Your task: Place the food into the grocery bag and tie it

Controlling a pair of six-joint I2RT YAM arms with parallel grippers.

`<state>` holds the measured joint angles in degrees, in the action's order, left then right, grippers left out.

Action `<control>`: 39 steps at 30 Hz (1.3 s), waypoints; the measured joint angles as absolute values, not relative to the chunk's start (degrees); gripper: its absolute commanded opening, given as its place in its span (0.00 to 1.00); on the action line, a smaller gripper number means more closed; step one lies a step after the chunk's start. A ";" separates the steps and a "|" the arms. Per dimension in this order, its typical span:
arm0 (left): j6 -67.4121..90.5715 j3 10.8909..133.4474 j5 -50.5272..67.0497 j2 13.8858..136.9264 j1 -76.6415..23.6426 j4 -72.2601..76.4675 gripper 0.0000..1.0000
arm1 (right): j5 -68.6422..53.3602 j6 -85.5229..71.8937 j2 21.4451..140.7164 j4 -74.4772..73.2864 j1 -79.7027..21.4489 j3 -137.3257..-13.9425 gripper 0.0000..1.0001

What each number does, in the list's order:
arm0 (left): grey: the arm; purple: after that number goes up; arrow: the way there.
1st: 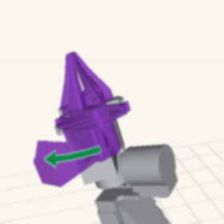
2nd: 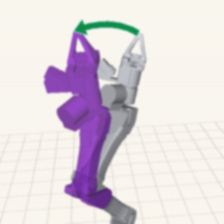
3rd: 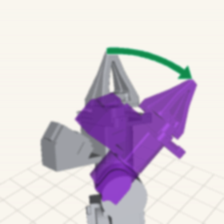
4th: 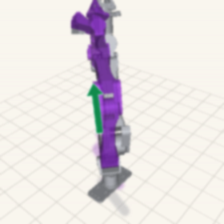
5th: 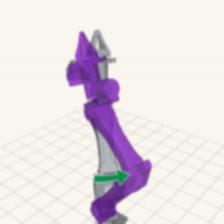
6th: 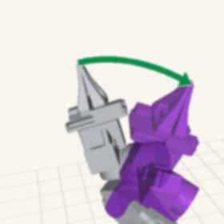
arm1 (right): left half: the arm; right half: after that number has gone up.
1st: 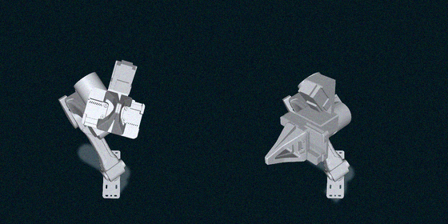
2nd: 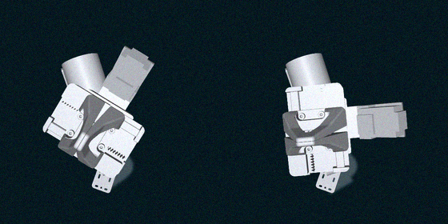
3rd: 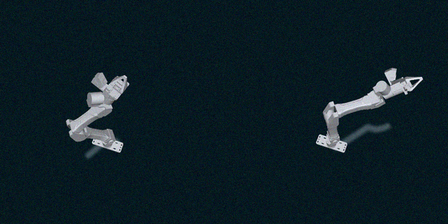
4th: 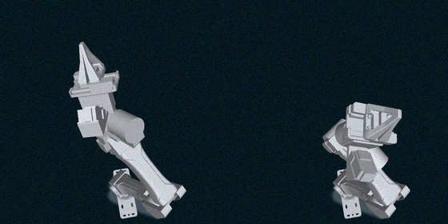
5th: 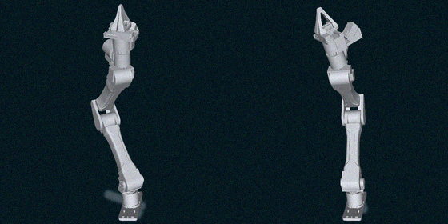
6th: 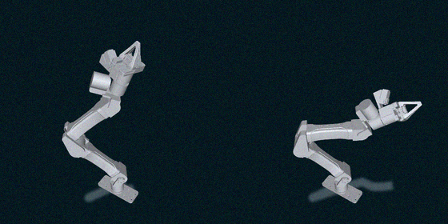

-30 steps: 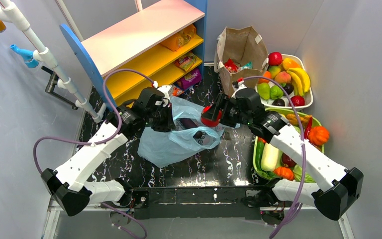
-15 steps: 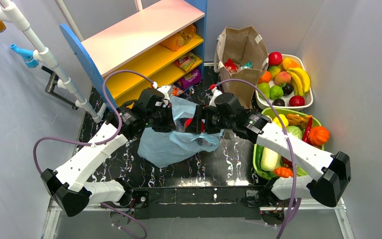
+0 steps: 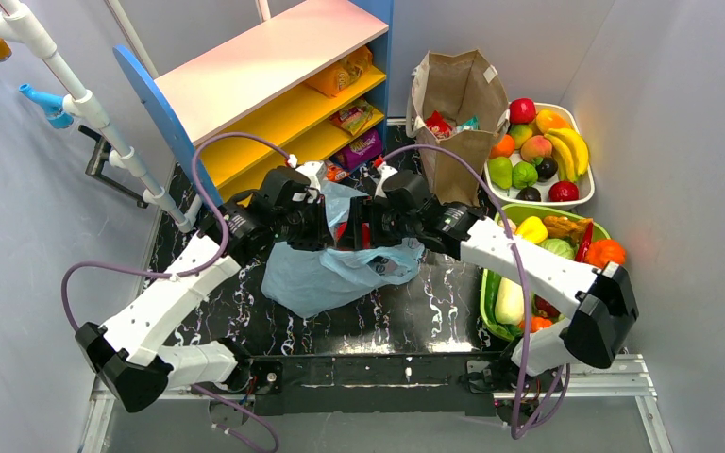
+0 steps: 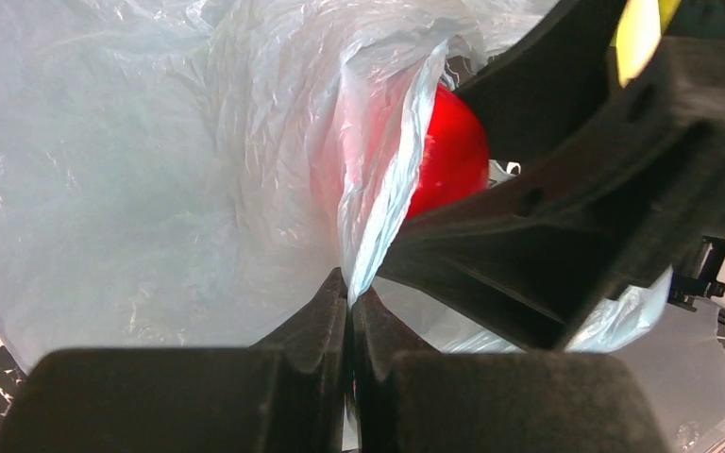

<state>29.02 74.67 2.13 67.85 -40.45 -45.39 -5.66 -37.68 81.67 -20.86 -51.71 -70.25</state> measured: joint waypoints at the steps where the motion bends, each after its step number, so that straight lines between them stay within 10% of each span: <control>1: 29.02 74.69 2.11 67.67 -40.45 -45.39 0.00 | -5.29 -37.33 82.21 -20.82 -51.82 -70.50 0.79; 39: 28.35 71.97 8.31 62.88 -40.33 -39.13 0.00 | -16.35 -12.62 80.72 -3.19 -56.23 -63.06 0.87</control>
<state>28.35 71.97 8.31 62.88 -40.33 -39.13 -16.35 -12.62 80.72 -3.19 -56.23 -63.06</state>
